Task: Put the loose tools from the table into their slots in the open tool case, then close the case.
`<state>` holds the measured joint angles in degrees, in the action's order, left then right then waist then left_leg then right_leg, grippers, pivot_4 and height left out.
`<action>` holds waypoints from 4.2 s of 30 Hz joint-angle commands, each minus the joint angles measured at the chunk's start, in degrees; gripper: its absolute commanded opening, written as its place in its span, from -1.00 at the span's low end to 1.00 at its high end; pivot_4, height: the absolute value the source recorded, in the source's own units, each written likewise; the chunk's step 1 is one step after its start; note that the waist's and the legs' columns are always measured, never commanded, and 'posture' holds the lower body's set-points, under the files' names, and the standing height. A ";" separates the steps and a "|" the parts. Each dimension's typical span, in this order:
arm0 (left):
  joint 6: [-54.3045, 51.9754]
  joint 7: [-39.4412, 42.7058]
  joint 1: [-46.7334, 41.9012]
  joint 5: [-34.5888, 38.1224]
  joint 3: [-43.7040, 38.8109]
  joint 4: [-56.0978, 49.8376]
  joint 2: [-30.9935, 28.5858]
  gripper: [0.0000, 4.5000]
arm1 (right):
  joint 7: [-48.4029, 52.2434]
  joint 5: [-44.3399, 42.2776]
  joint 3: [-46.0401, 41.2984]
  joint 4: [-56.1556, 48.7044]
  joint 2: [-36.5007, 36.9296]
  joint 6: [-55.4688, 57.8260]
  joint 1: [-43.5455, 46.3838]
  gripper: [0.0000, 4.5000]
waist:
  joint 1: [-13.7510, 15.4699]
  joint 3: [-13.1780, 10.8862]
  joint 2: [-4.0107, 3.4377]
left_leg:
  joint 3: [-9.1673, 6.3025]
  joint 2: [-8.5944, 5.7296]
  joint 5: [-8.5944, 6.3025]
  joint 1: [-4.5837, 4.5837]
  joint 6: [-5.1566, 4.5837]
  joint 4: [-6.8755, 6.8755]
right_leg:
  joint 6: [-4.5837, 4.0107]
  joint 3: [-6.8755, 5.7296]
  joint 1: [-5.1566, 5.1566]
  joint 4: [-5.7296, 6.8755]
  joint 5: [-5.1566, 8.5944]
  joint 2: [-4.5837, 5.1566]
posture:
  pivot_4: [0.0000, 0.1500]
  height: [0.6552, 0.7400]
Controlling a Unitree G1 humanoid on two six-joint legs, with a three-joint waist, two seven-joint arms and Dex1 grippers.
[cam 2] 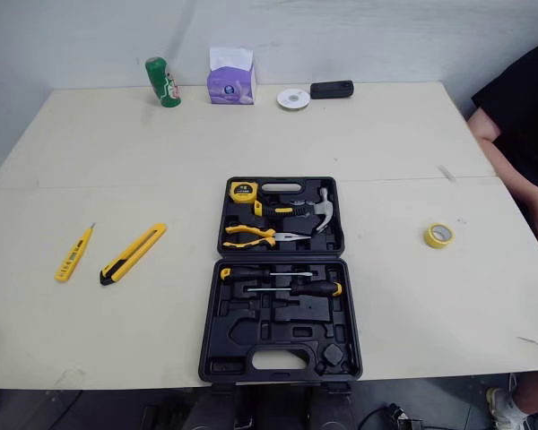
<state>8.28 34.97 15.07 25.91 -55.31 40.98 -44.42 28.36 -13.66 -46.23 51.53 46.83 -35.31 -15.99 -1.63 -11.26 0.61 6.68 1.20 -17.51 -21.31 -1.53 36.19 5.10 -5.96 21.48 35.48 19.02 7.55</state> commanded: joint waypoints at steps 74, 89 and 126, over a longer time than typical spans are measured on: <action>-75.42 -11.40 -34.65 -6.95 38.43 -29.95 -8.19 0.15 | 25.71 -22.17 36.75 -80.43 -8.87 37.44 22.36 1.00 | 1.48 0.03 0.49 | 0.01 -0.07 0.71 -0.06 0.19 0.16 | 0.06 -0.03 0.10 0.47 -0.03 -0.06 | 1.00 1.00; -57.73 -9.30 -31.82 -6.27 29.74 -31.00 -6.51 -0.78 | 25.56 -20.73 37.08 -80.21 -8.36 38.09 22.72 1.00 | 0.24 0.12 0.34 | 0.04 -0.01 0.72 0.09 0.53 0.05 | -0.01 -0.03 0.11 0.59 0.00 -0.09 | 1.00 1.00; -42.35 40.32 -50.17 5.14 64.12 -57.82 -5.29 -0.78 | 27.93 -20.91 23.91 -86.92 -3.79 38.68 3.76 1.00 | 1.54 0.10 0.64 | 0.07 -0.10 0.85 -0.13 0.07 0.30 | 0.07 -0.02 0.06 0.47 -0.04 -0.19 | 1.00 1.00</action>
<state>-34.54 74.70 -34.16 32.33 7.60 -14.33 -49.64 56.64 -33.29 -20.03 -32.90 42.29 3.18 -12.17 -0.10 -11.16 1.25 6.75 1.11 -16.65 -21.44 -1.46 36.50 5.16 -5.98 21.54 35.96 18.98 7.35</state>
